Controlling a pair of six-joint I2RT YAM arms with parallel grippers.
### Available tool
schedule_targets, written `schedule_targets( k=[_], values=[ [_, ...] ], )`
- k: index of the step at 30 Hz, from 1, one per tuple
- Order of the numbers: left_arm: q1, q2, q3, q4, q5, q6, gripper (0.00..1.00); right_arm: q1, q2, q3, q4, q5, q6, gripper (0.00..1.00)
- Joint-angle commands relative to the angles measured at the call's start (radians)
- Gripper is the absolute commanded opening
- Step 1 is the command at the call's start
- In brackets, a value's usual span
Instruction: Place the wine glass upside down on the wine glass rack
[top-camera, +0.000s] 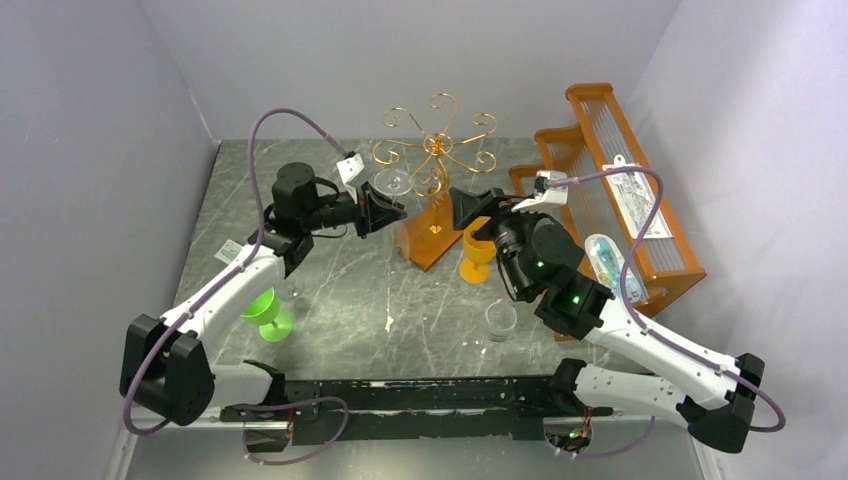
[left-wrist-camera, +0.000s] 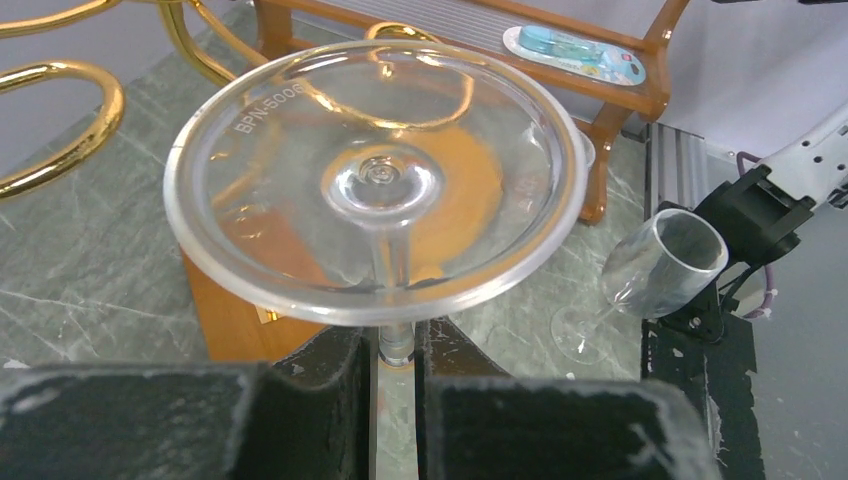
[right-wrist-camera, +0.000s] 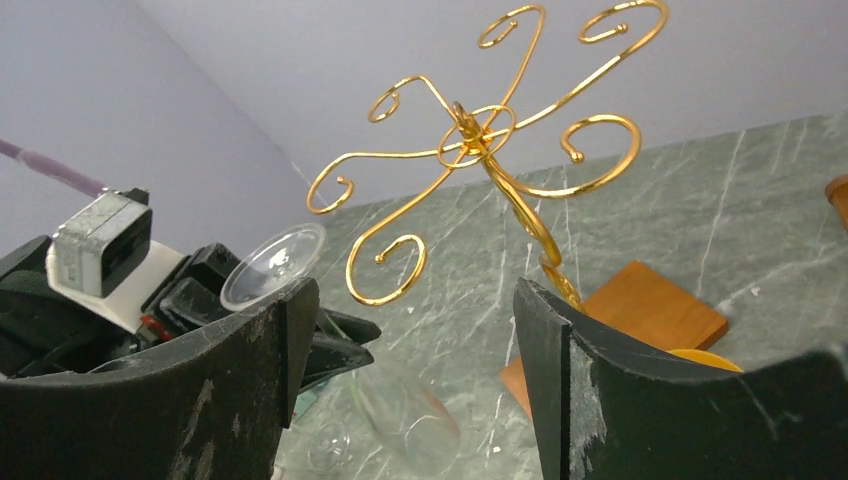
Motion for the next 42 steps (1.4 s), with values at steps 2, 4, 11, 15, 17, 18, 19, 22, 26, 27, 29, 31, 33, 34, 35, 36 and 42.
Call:
schedule_targets(
  k=[2,4,11,15,17,18,19,22,26,27,29,31,33,34,35,36,42],
  values=[
    [-0.009,0.052,0.081,0.074,0.007,0.119,0.05,-0.025,-0.054,-0.043,0.013,-0.057,0.083,0.75],
    [-0.009,0.077,0.113,0.073,0.007,0.129,0.05,-0.026,-0.057,-0.054,0.039,-0.065,0.08,0.76],
    [-0.011,0.148,0.222,-0.005,-0.025,0.161,0.05,-0.026,-0.05,-0.057,0.077,-0.087,0.075,0.76],
    [-0.012,0.153,0.209,0.017,-0.075,0.112,0.05,-0.025,-0.068,-0.097,0.131,-0.114,0.076,0.76],
    [-0.012,0.139,0.183,0.04,-0.089,0.044,0.05,-0.026,-0.073,-0.095,0.117,-0.124,0.088,0.76],
    [-0.012,0.13,0.163,0.066,-0.085,0.012,0.05,-0.025,-0.075,-0.089,0.096,-0.126,0.099,0.75],
    [-0.012,0.119,0.143,0.11,-0.081,-0.015,0.05,-0.026,-0.08,-0.083,0.079,-0.132,0.106,0.75],
    [-0.012,0.122,0.107,0.188,-0.084,-0.067,0.05,-0.025,-0.095,-0.088,0.067,-0.161,0.108,0.75],
    [-0.012,0.177,0.158,0.108,-0.111,-0.051,0.05,-0.025,-0.104,-0.094,0.045,-0.182,0.123,0.75],
    [-0.014,0.184,0.163,0.1,-0.115,-0.051,0.05,-0.026,-0.106,-0.095,0.039,-0.188,0.126,0.75],
    [-0.015,0.188,0.152,0.128,-0.149,-0.076,0.05,-0.026,-0.109,-0.098,0.033,-0.198,0.131,0.75],
    [-0.028,0.203,0.154,0.153,-0.192,-0.1,0.05,-0.025,-0.113,-0.109,0.046,-0.215,0.131,0.75],
    [-0.05,0.223,0.179,0.116,-0.235,-0.087,0.05,-0.025,-0.11,-0.116,0.063,-0.219,0.116,0.75],
    [-0.063,0.233,0.191,0.113,-0.256,-0.08,0.05,-0.026,-0.105,-0.113,0.062,-0.219,0.111,0.75],
    [-0.072,0.244,0.199,0.108,-0.271,-0.077,0.05,-0.026,-0.099,-0.106,0.056,-0.218,0.103,0.75],
    [-0.077,0.253,0.205,0.1,-0.293,-0.076,0.05,-0.026,-0.093,-0.096,0.046,-0.217,0.098,0.75],
    [-0.083,0.247,0.188,0.119,-0.459,-0.121,0.05,-0.026,-0.08,-0.103,0.06,-0.21,0.086,0.75]
  ],
)
